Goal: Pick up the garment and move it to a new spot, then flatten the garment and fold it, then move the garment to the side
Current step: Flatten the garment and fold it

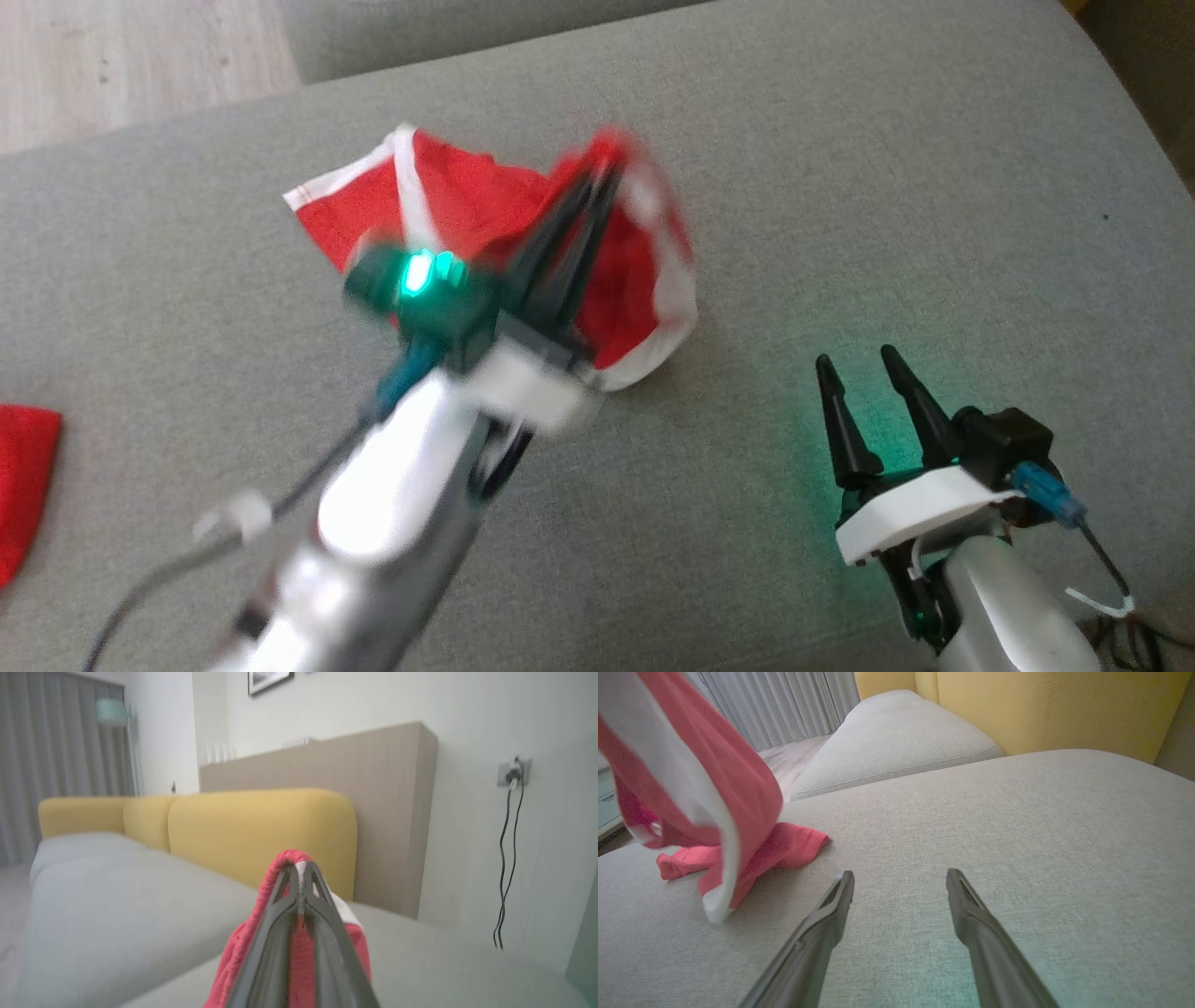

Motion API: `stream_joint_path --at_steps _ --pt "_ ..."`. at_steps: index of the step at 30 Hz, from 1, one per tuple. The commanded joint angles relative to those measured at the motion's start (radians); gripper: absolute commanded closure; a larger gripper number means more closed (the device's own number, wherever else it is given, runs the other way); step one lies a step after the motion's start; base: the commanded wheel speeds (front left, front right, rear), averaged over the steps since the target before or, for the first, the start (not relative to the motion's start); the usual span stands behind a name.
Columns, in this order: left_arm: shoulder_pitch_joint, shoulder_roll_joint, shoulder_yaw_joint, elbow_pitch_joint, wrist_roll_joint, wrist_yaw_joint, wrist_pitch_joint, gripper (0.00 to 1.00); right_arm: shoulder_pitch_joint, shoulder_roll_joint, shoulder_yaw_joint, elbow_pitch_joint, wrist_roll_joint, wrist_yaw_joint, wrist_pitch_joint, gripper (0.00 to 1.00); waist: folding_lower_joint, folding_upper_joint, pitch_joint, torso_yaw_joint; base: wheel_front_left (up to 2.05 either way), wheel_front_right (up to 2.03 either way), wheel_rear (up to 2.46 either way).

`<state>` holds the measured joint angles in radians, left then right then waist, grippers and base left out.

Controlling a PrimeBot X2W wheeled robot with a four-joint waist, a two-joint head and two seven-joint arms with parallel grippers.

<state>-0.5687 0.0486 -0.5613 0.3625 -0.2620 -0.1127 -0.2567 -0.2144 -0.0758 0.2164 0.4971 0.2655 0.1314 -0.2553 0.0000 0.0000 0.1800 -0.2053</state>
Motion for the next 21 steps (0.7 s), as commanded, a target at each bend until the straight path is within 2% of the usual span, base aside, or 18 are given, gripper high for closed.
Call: stream_joint_path --at_steps 1,2,3,5,8,11,16,20,21 --pt "-0.078 0.002 0.013 -0.054 -0.02 0.008 -0.005 1.0 -0.013 0.007 0.024 -0.022 0.005 -0.001 -0.006 0.0 0.0 0.0 -0.009 0.005 0.0 0.0 0.0" --pt "-0.115 0.002 -0.009 -0.069 -0.041 0.019 -0.005 1.0 -0.011 0.008 0.027 -0.019 0.007 -0.001 -0.006 0.0 0.0 0.0 -0.014 0.007 0.0 0.0 0.0" --pt "-0.167 0.002 -0.029 -0.106 -0.095 0.055 -0.005 1.0 -0.006 0.01 0.028 -0.014 0.008 -0.001 -0.006 0.0 0.0 0.0 -0.024 0.013 0.0 0.0 0.0" --pt "-0.186 0.002 -0.033 -0.128 -0.124 0.091 -0.005 1.0 0.001 0.012 0.022 -0.011 0.006 -0.001 -0.006 0.0 0.0 0.0 -0.032 0.025 0.0 0.0 0.0" --pt "-0.15 0.002 -0.018 -0.116 -0.122 0.11 -0.005 1.0 0.005 0.013 0.002 -0.014 0.007 -0.001 -0.006 0.0 0.0 0.0 -0.03 0.052 0.0 0.0 0.0" --pt "-0.046 0.002 0.032 -0.087 -0.098 0.097 -0.005 1.0 0.014 0.013 -0.024 -0.023 0.002 -0.001 -0.006 0.0 0.0 0.0 -0.031 0.09 0.0 0.0 0.0" --pt "0.205 0.038 0.115 -0.05 -0.066 0.027 -0.005 1.0 0.023 0.007 -0.042 -0.026 -0.005 -0.001 -0.006 0.0 0.0 0.0 -0.039 0.149 0.0 0.0 0.0" --pt "0.363 0.055 0.207 -0.009 -0.052 0.01 -0.005 1.0 0.023 0.004 -0.041 -0.028 -0.01 -0.001 -0.006 0.0 0.0 0.0 -0.056 0.181 0.0 0.0 0.0" --pt "0.389 0.054 0.235 -0.001 -0.047 0.008 -0.005 0.95 0.024 0.003 -0.04 -0.028 -0.011 -0.001 -0.006 0.0 0.0 0.0 -0.063 0.188 0.0 0.0 0.0"
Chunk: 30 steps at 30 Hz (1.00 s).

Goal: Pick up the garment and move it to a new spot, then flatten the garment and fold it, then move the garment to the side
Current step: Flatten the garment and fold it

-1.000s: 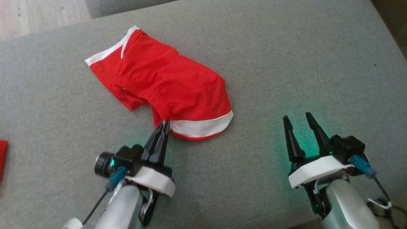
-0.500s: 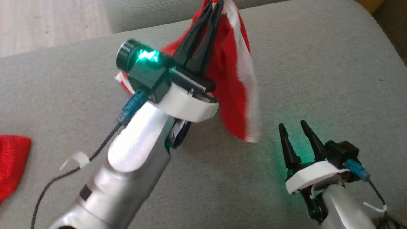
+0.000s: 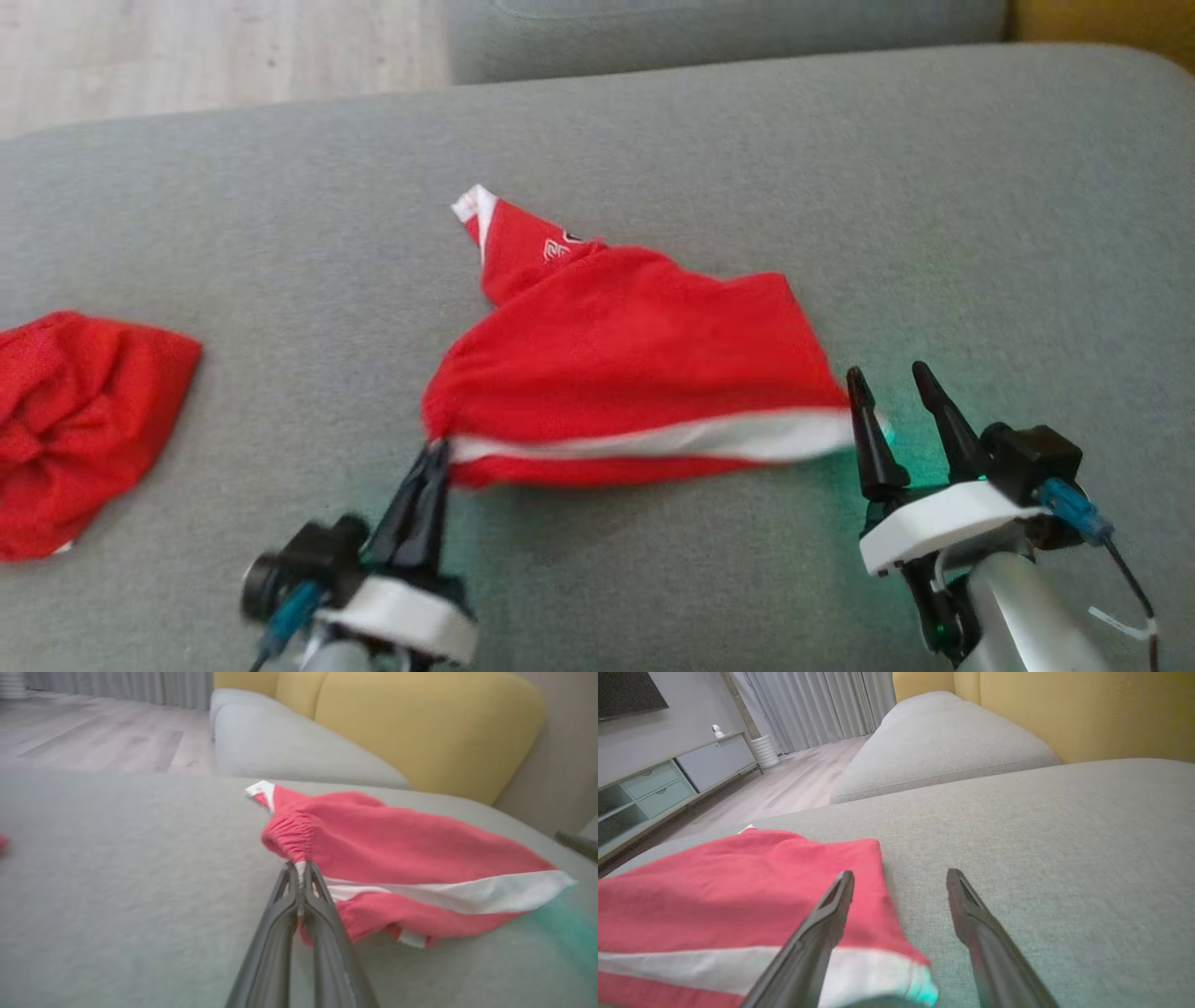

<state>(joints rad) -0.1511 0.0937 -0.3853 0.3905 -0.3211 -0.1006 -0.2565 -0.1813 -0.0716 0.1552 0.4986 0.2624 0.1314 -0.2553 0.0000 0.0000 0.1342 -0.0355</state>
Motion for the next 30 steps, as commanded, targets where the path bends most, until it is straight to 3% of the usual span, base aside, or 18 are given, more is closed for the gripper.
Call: stream_joint_path --at_steps 1,2,3,4,11,24,30 --pt "-0.007 0.007 0.085 -0.021 0.018 -0.006 -0.005 0.68 -0.007 -0.002 0.021 -0.03 -0.009 -0.001 -0.006 0.0 0.0 0.0 -0.024 0.025 0.0 0.0 0.0" --pt "0.009 0.006 0.111 -0.017 0.027 -0.007 -0.005 0.44 -0.005 -0.003 0.023 -0.03 -0.01 -0.001 -0.006 0.0 0.0 0.0 -0.03 0.031 0.0 0.0 0.0" --pt "0.021 0.003 0.139 -0.019 0.038 -0.007 -0.005 0.11 -0.003 -0.005 0.027 -0.03 -0.012 -0.001 -0.006 0.0 0.0 0.0 -0.037 0.034 0.0 0.0 0.0" --pt "0.032 0.001 0.167 -0.019 0.049 -0.006 -0.005 0.0 -0.001 -0.007 0.031 -0.03 -0.013 -0.001 -0.006 0.0 0.0 0.0 -0.043 0.036 0.0 0.0 0.0" --pt "0.095 -0.022 0.337 -0.064 0.17 0.074 -0.005 0.0 0.023 -0.001 0.034 -0.077 -0.028 -0.001 -0.006 0.0 0.0 0.0 -0.093 0.022 0.0 0.0 0.0" --pt "0.147 -0.039 0.351 -0.123 0.252 0.089 -0.005 0.0 0.065 0.008 0.034 -0.131 -0.084 -0.001 -0.006 0.0 0.0 0.0 -0.116 0.004 0.0 0.0 0.0" --pt "0.149 -0.042 0.34 -0.109 0.244 0.082 -0.005 0.0 0.068 0.006 0.074 -0.027 -0.087 -0.001 -0.006 0.0 0.0 0.0 -0.099 0.013 0.0 0.0 0.0"
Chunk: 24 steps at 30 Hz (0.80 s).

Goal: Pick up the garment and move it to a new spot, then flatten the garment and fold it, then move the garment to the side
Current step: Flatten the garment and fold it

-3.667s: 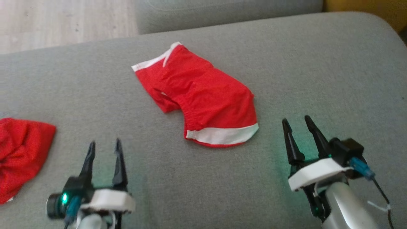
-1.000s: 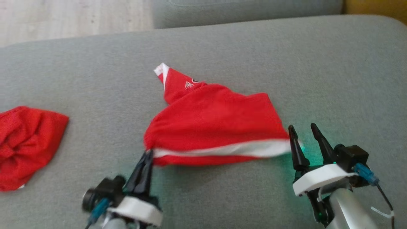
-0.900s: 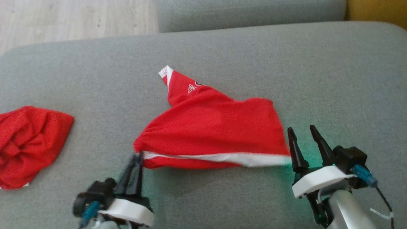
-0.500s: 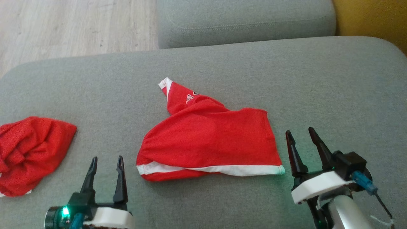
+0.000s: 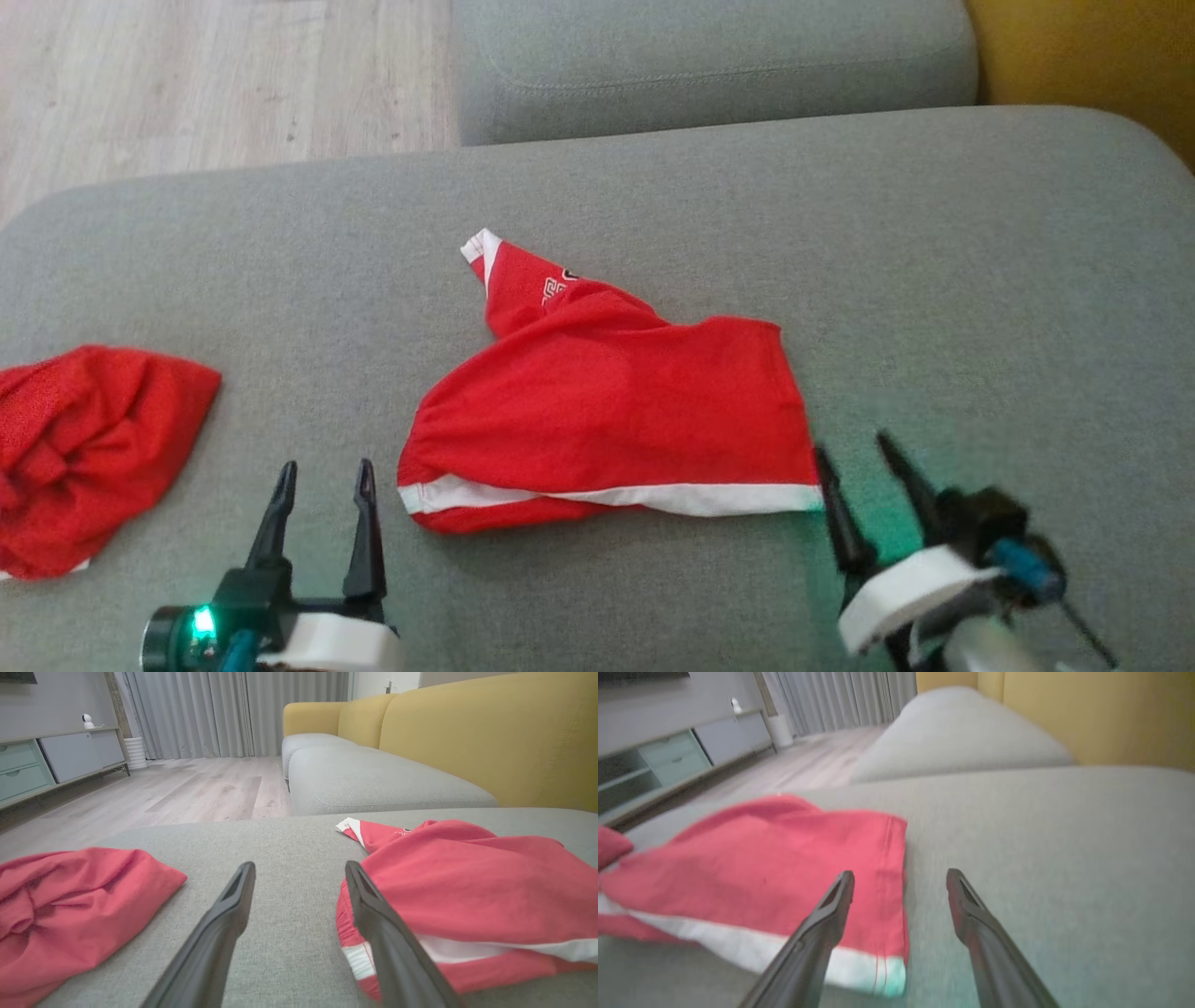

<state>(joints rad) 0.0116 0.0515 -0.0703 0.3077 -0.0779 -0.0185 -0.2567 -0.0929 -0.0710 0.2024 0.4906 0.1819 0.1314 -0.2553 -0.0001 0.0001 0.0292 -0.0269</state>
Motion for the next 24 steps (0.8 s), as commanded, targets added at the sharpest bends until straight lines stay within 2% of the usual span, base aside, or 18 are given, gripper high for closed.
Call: stream_joint_path --at_steps 1,5,14,15,16,18,19,24 --pt "-0.016 0.0 0.02 -0.021 -0.002 -0.002 -0.005 0.0 -0.025 0.003 0.041 0.023 -0.004 -0.001 -0.006 0.0 0.0001 -0.0001 0.012 0.008 0.0 0.0 0.0" --pt "-0.02 -0.001 -0.016 0.008 -0.028 -0.007 -0.005 0.0 -0.07 0.003 0.063 0.136 0.006 -0.001 -0.006 0.0 0.0001 -0.0001 0.034 0.024 0.0 0.0 0.0" --pt "-0.037 -0.001 -0.062 0.036 -0.048 -0.002 -0.005 0.0 -0.128 0.01 0.087 0.298 0.004 -0.001 -0.006 0.0 0.0001 -0.0001 0.049 0.048 0.0 0.0 0.0" --pt "-0.039 -0.001 -0.063 0.038 -0.05 -0.001 -0.005 0.0 -0.133 0.011 0.092 0.32 0.006 -0.001 -0.002 0.07 0.0001 -0.0001 0.05 0.049 0.0 0.0 0.0" --pt "-0.04 -0.001 -0.063 0.039 -0.051 -0.001 -0.005 0.0 -0.138 0.011 0.096 0.339 0.01 -0.001 -0.001 0.09 0.0001 -0.0001 0.051 0.049 0.0 0.0 0.0" --pt "-0.041 -0.001 -0.064 0.04 -0.055 0.0 -0.005 0.0 -0.146 0.008 0.102 0.363 0.016 -0.001 -0.002 0.06 0.0001 -0.0001 0.053 0.048 0.0 0.0 0.0" --pt "-0.041 -0.001 -0.064 0.039 -0.057 0.001 -0.005 0.0 -0.148 0.006 0.102 0.372 0.019 -0.001 -0.003 0.0 0.0001 -0.0001 0.054 0.047 0.0 0.0 0.0" --pt "-0.039 -0.001 -0.069 0.037 -0.068 0.005 -0.005 0.0 -0.139 -0.006 0.117 0.389 0.039 -0.001 -0.005 0.0 0.0001 -0.0001 0.058 0.04 0.0 0.0 0.0"
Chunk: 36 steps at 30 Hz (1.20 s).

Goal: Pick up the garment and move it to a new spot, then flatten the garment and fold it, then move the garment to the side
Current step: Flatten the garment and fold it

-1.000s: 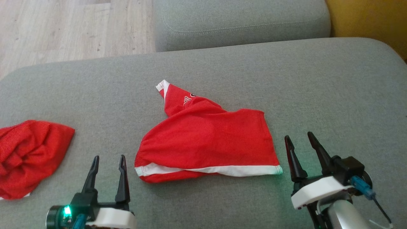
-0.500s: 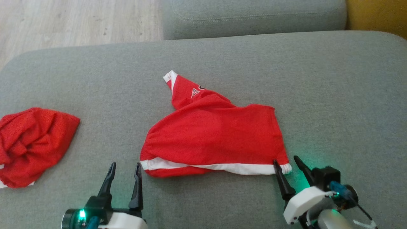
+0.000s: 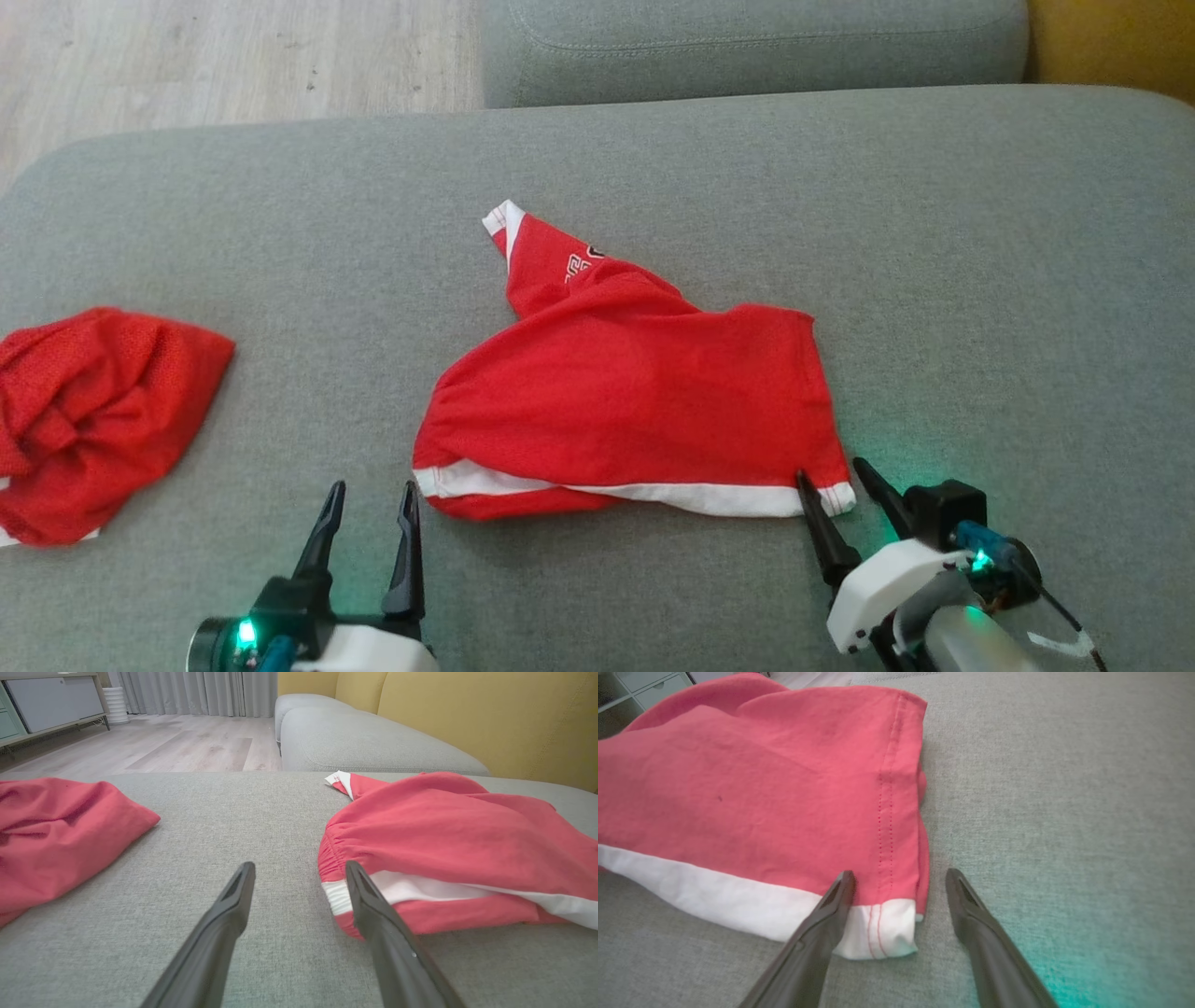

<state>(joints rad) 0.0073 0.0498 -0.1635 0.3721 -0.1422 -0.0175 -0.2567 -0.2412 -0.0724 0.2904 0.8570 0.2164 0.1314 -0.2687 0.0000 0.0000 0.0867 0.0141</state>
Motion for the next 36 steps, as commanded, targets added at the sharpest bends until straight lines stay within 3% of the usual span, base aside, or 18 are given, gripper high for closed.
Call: stream_joint_path --at_steps 1,11,12,14,15,23,36 --pt "-0.035 0.001 0.022 -0.028 -0.005 0.005 -0.005 0.0 0.014 -0.008 0.032 0.024 0.008 -0.001 0.008 0.0 0.0 0.0 0.001 -0.003 0.0 0.0 0.0" --pt "-0.038 0.001 0.013 -0.026 -0.012 0.004 -0.005 0.0 0.076 -0.036 0.127 0.005 0.047 -0.001 0.007 0.0 0.0 0.0 0.001 -0.01 0.0 0.0 0.0" --pt "-0.037 0.001 0.014 -0.026 -0.013 0.004 -0.005 0.0 0.082 -0.04 0.138 0.008 0.053 -0.001 0.007 0.16 0.0 0.0 0.001 -0.01 0.0 0.0 0.0" --pt "-0.037 0.001 0.015 -0.025 -0.013 0.004 -0.005 0.0 0.086 -0.047 0.154 0.013 0.067 -0.001 0.007 0.91 0.0 0.0 0.001 -0.011 0.0 0.0 0.0" --pt "-0.037 0.001 0.015 -0.025 -0.014 0.004 -0.005 0.0 0.085 -0.05 0.158 0.013 0.074 -0.001 0.007 1.0 0.0 0.0 0.001 -0.011 0.0 0.0 0.0" --pt "-0.045 0.001 -0.009 0.009 -0.061 -0.036 -0.005 0.0 0.058 -0.094 0.092 -0.083 0.095 -0.001 0.007 1.0 0.0 0.0 0.011 -0.019 0.0 0.0 0.0" --pt "-0.1 0.0 -0.089 0.111 -0.157 -0.106 -0.005 0.0 0.053 -0.095 0.032 -0.161 0.075 -0.001 0.007 1.0 0.0 0.0 0.045 -0.041 0.0 0.0 0.0"
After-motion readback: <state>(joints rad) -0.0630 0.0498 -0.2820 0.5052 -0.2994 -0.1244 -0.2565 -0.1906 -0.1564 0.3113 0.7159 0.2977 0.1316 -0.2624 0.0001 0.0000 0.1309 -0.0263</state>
